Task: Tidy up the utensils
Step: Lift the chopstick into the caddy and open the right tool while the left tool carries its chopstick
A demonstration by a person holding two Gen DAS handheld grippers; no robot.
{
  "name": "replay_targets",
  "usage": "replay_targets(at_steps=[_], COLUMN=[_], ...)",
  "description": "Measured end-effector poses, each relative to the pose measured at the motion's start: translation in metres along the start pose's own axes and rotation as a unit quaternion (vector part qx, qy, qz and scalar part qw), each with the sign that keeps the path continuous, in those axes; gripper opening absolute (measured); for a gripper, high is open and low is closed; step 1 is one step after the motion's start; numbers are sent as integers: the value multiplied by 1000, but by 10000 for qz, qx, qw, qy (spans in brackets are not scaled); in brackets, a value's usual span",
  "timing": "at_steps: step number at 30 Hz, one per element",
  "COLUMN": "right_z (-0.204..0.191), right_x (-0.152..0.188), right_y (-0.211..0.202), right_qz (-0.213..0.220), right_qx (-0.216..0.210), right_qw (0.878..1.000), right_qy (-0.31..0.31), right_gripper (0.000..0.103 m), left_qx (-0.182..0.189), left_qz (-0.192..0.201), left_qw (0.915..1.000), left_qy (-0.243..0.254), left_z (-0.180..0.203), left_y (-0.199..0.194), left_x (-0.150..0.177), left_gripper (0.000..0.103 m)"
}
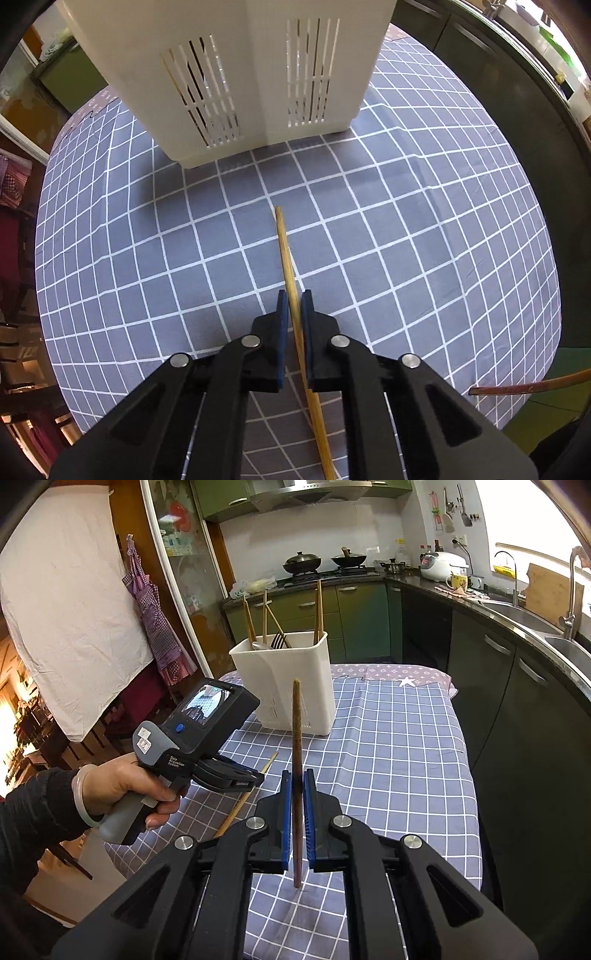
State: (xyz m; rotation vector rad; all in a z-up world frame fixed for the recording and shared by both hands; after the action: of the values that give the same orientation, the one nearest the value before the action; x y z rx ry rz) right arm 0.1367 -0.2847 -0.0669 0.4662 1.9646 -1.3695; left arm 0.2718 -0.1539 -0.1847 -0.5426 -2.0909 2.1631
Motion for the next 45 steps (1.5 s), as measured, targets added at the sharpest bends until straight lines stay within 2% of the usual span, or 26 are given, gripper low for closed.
replay_targets(at_steps=[5, 11, 16, 22, 27, 34, 37, 45], right_z=[1, 3, 2, 2, 0, -6, -11, -26], right_x=[-2, -1, -1, -1, -2, -20, -42, -142], right_y=[1, 2, 2, 2, 3, -3, -13, -50], right_qz=[-15, -12, -7, -14, -39, 60, 264, 1263], right_qx=[23, 26, 40, 71, 72, 4, -32, -119], right_qw=[10000, 10000, 10000, 10000, 10000, 9999, 9995, 9917], right_qy=[-15, -4, -14, -9, -8, -83, -166, -192], right_gripper=[7, 7, 7, 7, 7, 7, 7, 7], left_qx=[121, 206, 146, 49, -51, 44, 59, 39], left_qz=[132, 830, 1637, 2279, 2447, 2497, 2505, 2535], left_qw=[9998, 9962, 9862, 9732, 9692, 9681, 9679, 9672], left_qy=[-95, -142, -200, -296, -265, -222, -189, -151], left_z=[-11, -37, -59, -69, -70, -73, -72, -71], left_y=[-13, -72, -132, -177, -187, -190, -190, -190], left_x=[6, 18, 38, 60, 72, 80, 83, 85], left_gripper=[6, 6, 6, 6, 6, 6, 6, 6])
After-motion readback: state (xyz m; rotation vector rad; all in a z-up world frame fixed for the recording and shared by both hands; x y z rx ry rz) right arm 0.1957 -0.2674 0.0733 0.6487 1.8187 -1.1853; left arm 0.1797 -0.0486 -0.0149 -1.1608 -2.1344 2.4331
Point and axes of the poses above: each gripper's, at about its wrist camera, not at the fingertips, and y roughly the way its jaws point, z to its right, x to its underside, the point moved 1 cm from there along y, roughly the way its jaws point, and after that the axes turned 1 degree about -z, right-handed, at the moved point
